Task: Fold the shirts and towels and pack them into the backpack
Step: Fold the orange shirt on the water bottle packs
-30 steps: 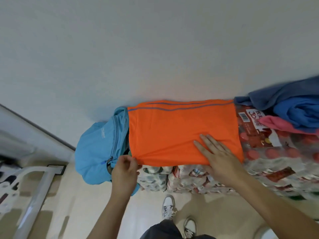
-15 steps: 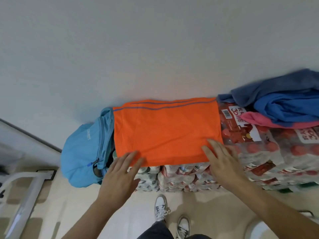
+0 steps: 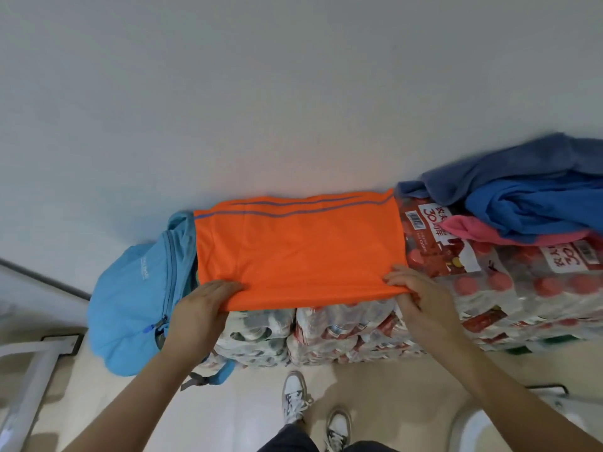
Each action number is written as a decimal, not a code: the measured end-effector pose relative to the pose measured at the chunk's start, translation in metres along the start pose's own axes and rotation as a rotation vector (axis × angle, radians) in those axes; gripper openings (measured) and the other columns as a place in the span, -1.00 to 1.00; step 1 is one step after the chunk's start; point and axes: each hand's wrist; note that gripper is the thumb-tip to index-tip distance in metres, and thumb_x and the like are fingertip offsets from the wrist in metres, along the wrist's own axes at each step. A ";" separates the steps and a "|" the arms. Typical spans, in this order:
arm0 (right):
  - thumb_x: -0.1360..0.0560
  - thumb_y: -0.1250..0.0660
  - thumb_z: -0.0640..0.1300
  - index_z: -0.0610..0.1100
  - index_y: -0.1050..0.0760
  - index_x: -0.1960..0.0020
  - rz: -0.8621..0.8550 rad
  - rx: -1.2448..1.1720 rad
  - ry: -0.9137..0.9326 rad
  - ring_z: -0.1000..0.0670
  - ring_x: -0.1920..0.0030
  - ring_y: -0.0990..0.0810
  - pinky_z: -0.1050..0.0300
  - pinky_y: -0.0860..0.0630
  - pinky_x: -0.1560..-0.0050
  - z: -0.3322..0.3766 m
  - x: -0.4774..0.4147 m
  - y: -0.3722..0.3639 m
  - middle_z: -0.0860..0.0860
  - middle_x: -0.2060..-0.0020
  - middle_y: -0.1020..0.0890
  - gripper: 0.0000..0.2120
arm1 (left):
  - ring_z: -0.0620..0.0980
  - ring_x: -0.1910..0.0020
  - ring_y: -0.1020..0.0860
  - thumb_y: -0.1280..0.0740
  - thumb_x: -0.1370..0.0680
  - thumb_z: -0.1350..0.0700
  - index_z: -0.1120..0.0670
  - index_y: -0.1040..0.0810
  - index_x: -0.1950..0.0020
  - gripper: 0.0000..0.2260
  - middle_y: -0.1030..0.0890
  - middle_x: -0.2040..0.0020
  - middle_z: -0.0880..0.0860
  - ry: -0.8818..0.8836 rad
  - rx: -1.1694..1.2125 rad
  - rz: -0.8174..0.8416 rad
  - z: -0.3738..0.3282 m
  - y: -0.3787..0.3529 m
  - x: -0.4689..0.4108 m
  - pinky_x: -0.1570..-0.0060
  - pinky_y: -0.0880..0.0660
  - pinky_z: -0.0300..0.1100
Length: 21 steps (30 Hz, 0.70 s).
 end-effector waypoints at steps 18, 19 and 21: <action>-0.43 -0.46 -0.13 0.04 -0.62 0.17 0.509 0.129 -0.013 0.19 0.41 -0.52 0.33 -0.43 0.35 0.111 -0.042 0.127 0.15 0.37 -0.60 -0.92 | -0.17 0.33 -0.49 -0.40 -0.44 0.16 -0.05 -0.57 0.15 -0.89 -0.57 0.33 -0.04 0.183 0.474 0.494 -0.026 0.146 -0.043 0.25 -0.43 -0.22; -0.42 -0.47 -0.12 0.02 -0.63 0.17 0.476 0.077 -0.016 0.19 0.42 -0.52 0.36 -0.43 0.37 0.124 -0.045 0.143 0.13 0.38 -0.61 -0.95 | -0.13 0.30 -0.52 -0.41 -0.41 0.14 -0.03 -0.58 0.11 -0.89 -0.59 0.29 0.01 0.183 0.581 0.446 -0.032 0.166 -0.046 0.26 -0.44 -0.25; -0.40 -0.47 -0.14 -0.05 -0.65 0.16 0.437 -0.071 -0.027 0.13 0.37 -0.57 0.35 -0.48 0.34 0.144 -0.053 0.172 0.05 0.33 -0.66 -0.97 | -0.08 0.27 -0.54 -0.47 -0.39 0.23 0.09 -0.58 0.07 -0.84 -0.58 0.25 0.12 0.203 0.804 0.332 -0.044 0.196 -0.052 0.30 -0.47 -0.29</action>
Point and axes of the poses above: each hand's wrist, its own x-axis away from the middle knuckle, its own y-axis out of the back of the hand, z = x × y
